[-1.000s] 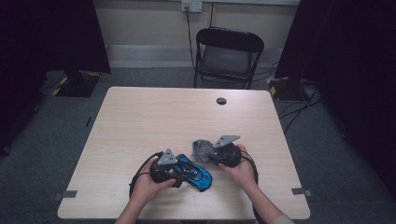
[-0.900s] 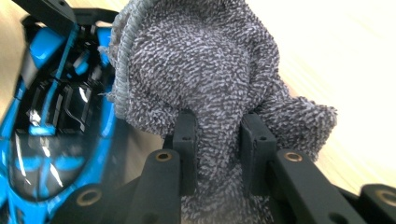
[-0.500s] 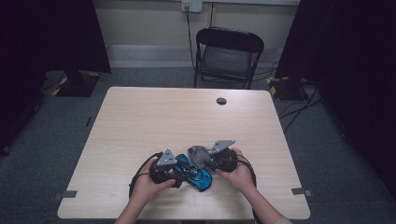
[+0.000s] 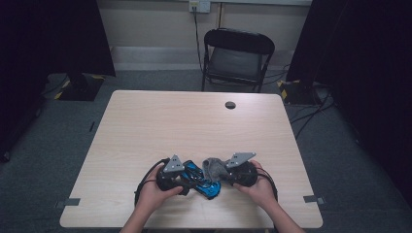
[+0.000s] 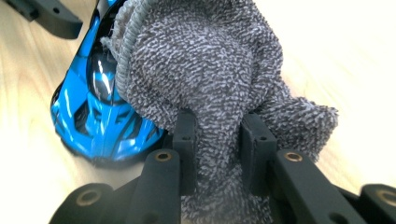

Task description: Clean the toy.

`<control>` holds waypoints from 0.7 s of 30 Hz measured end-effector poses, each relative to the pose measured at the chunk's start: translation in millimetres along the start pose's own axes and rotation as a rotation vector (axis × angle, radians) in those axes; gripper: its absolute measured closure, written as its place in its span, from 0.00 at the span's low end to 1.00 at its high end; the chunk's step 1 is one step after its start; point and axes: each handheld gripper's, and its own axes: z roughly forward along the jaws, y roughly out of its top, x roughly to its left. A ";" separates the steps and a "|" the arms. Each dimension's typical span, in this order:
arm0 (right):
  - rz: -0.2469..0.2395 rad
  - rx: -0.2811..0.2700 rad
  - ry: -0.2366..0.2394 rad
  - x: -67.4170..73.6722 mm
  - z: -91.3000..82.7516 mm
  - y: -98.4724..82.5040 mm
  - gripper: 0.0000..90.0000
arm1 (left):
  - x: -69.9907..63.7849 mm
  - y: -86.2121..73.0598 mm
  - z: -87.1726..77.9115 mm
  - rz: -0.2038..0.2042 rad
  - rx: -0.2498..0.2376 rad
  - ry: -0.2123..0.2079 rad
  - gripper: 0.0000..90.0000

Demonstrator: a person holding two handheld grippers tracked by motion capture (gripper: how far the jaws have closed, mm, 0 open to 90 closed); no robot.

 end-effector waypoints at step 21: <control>0.019 -0.003 -0.004 1.5 -3.0 -10.4 0.79 | 2.3 -0.6 -1.2 0.003 -0.001 0.022 0.34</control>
